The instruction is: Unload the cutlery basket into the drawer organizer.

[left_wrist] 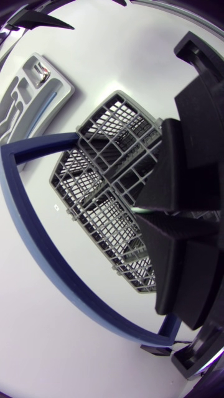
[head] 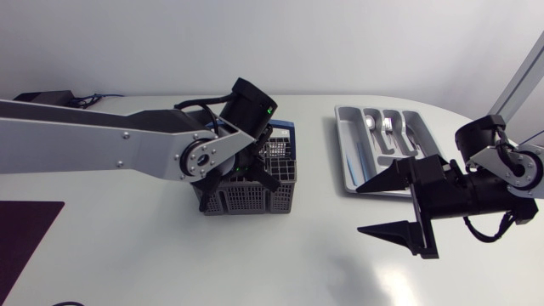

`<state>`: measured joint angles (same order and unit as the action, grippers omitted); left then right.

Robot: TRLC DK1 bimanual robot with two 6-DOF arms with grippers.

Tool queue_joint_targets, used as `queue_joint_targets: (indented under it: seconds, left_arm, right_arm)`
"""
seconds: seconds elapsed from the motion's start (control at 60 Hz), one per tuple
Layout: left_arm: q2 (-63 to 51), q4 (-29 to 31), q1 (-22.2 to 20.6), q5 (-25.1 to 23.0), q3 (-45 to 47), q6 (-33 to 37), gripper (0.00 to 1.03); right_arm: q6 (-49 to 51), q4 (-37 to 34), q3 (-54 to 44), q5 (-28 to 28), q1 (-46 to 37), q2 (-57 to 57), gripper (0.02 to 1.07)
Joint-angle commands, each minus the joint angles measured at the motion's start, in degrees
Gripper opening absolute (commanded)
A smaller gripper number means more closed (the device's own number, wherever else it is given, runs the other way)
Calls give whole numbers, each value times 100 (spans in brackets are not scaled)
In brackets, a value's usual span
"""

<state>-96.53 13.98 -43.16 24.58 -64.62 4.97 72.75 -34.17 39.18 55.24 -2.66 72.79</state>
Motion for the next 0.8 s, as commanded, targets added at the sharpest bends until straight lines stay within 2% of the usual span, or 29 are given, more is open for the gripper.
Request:
queue_joint_targets:
  seconds: [0.0,0.233,0.517,0.783]
  left_arm:
    - [152,-53,-53,82,178,100,15]
    - [477,-202,-96,276,310,329,15]
    - [1066,-211,-158,293,275,601,15]
    - [1462,-273,-448,434,468,786,15]
  right_arm:
    - [-103,42,-165,-5,55,-81,101]
    - [-147,42,-191,-22,116,-143,101]
    - [-288,60,-174,-40,257,-266,101]
    - [-806,324,-253,-58,450,-661,101]
